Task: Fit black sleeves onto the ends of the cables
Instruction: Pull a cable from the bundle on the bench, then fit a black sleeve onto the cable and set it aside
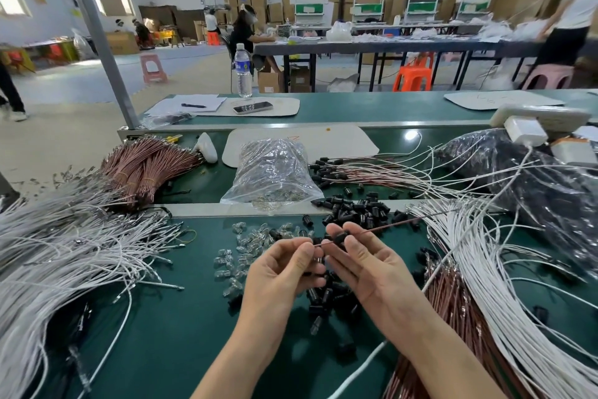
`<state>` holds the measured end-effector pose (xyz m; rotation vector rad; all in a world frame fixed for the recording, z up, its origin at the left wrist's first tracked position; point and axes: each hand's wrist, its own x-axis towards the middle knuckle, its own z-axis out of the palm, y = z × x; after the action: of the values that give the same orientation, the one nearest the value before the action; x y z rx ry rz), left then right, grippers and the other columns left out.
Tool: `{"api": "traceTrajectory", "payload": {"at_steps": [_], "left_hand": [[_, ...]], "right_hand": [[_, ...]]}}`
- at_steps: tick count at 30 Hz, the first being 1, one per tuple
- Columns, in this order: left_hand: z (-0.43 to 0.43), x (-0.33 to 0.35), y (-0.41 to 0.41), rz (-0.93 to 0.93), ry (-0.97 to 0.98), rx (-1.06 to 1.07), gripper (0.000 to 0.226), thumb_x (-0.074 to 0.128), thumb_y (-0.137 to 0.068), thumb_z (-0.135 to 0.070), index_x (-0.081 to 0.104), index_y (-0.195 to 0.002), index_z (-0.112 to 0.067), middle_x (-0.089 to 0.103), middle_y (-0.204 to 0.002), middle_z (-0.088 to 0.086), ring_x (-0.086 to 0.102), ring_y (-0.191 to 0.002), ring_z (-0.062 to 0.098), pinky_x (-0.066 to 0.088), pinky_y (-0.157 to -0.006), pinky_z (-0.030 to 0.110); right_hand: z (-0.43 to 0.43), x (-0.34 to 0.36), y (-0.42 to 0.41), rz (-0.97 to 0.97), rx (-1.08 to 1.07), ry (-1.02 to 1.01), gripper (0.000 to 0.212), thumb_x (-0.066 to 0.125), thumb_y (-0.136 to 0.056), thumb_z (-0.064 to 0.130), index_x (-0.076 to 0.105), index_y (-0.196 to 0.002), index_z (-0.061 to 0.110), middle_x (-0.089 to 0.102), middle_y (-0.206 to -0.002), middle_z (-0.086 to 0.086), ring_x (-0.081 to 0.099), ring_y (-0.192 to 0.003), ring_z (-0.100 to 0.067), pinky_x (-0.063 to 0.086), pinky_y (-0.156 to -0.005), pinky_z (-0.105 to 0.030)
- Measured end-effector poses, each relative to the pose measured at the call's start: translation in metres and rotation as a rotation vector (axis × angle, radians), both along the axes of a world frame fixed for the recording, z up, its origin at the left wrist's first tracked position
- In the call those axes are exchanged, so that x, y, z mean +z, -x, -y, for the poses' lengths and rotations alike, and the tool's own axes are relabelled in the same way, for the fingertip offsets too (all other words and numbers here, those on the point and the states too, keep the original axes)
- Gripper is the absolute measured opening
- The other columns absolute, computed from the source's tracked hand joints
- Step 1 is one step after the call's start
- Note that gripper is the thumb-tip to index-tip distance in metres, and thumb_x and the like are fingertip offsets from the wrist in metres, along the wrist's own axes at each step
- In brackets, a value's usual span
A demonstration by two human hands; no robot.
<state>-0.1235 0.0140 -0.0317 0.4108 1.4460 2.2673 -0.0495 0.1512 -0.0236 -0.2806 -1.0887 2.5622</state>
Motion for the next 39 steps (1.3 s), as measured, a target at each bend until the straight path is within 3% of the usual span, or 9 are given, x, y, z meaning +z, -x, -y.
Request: {"api": "traceTrajectory", "payload": {"at_steps": [5,12,15,19,23,27,32,36,39], "left_hand": [[-0.001,0.001,-0.007,-0.098,0.047,-0.061,0.028,0.073,-0.08,-0.03,0.075,-0.102,-0.012,0.076,-0.093,0.015,0.07,-0.073,0.02,0.06,-0.064,0.028],[-0.001,0.002,-0.012,-0.307,0.276,-0.067,0.024,0.065,-0.088,-0.035,0.07,-0.102,-0.016,0.074,-0.087,0.008,0.069,-0.07,0.023,0.057,-0.059,0.028],[-0.023,0.009,-0.018,-0.478,0.424,-0.172,0.013,0.06,-0.099,-0.034,0.069,-0.1,-0.025,0.074,-0.087,-0.002,0.069,-0.07,0.016,0.055,-0.059,0.025],[-0.076,0.026,-0.027,-0.739,0.622,-0.355,0.02,0.054,-0.103,-0.035,0.067,-0.094,-0.023,0.072,-0.082,-0.005,0.065,-0.06,0.006,0.054,-0.054,0.025],[-0.134,0.038,-0.031,-0.879,0.825,-0.444,0.034,0.05,-0.103,-0.034,0.069,-0.093,-0.007,0.073,-0.082,0.011,0.069,-0.071,0.027,0.056,-0.062,0.036],[-0.179,0.037,-0.025,-0.824,0.948,-0.442,0.039,0.047,-0.101,-0.022,0.063,-0.091,0.013,0.068,-0.082,0.028,0.055,-0.063,0.029,0.057,-0.072,0.044],[-0.219,0.034,-0.025,-0.817,1.05,-0.46,0.042,0.053,-0.102,-0.026,0.044,-0.065,-0.008,0.046,-0.061,0.007,0.04,-0.055,0.024,0.037,-0.057,0.031],[-0.236,0.034,-0.022,-0.724,1.131,-0.529,0.033,0.057,-0.102,-0.025,0.052,-0.075,-0.008,0.051,-0.06,0.006,0.048,-0.049,0.023,0.042,-0.048,0.024],[-0.24,0.032,-0.019,-0.465,1.031,-0.587,0.021,0.056,-0.1,-0.016,0.055,-0.081,-0.006,0.051,-0.06,0.005,0.043,-0.044,0.015,0.033,-0.036,0.018]], "right_hand": [[-0.002,0.003,-0.001,-0.024,-0.024,-0.002,0.027,0.064,-0.086,0.006,0.067,-0.112,0.006,0.071,-0.121,-0.021,0.075,-0.098,-0.029,0.062,-0.08,-0.034],[-0.053,0.017,-0.024,-0.101,-0.462,-0.041,0.019,0.055,-0.098,0.004,0.069,-0.109,0.013,0.075,-0.112,-0.013,0.073,-0.098,-0.023,0.06,-0.088,-0.032],[-0.073,0.021,-0.037,-0.131,-0.632,-0.054,0.018,0.055,-0.1,0.005,0.068,-0.105,0.017,0.076,-0.105,-0.006,0.073,-0.094,-0.018,0.059,-0.085,-0.029],[-0.096,0.023,-0.055,-0.219,-0.677,0.131,0.014,0.059,-0.098,0.011,0.071,-0.103,0.018,0.074,-0.102,-0.003,0.071,-0.091,-0.015,0.058,-0.076,-0.023],[-0.108,0.018,-0.065,-0.271,-0.689,0.206,0.015,0.057,-0.1,0.016,0.071,-0.106,0.019,0.074,-0.103,0.0,0.07,-0.089,-0.013,0.057,-0.073,-0.021],[-0.109,0.011,-0.064,-0.222,-0.685,0.197,0.016,0.057,-0.1,0.018,0.071,-0.104,0.024,0.073,-0.105,0.002,0.068,-0.088,-0.01,0.057,-0.071,-0.021],[-0.113,0.003,-0.062,-0.153,-0.674,0.163,0.022,0.053,-0.103,0.021,0.065,-0.121,0.02,0.071,-0.111,0.001,0.066,-0.091,-0.01,0.056,-0.072,-0.024],[-0.116,0.002,-0.063,-0.157,-0.664,0.188,0.026,0.055,-0.102,0.021,0.064,-0.126,0.019,0.072,-0.112,0.001,0.066,-0.094,-0.012,0.054,-0.077,-0.028],[-0.118,0.002,-0.062,-0.154,-0.661,0.196,0.027,0.055,-0.101,0.021,0.064,-0.127,0.021,0.072,-0.11,0.002,0.067,-0.095,-0.013,0.05,-0.084,-0.029]]}}
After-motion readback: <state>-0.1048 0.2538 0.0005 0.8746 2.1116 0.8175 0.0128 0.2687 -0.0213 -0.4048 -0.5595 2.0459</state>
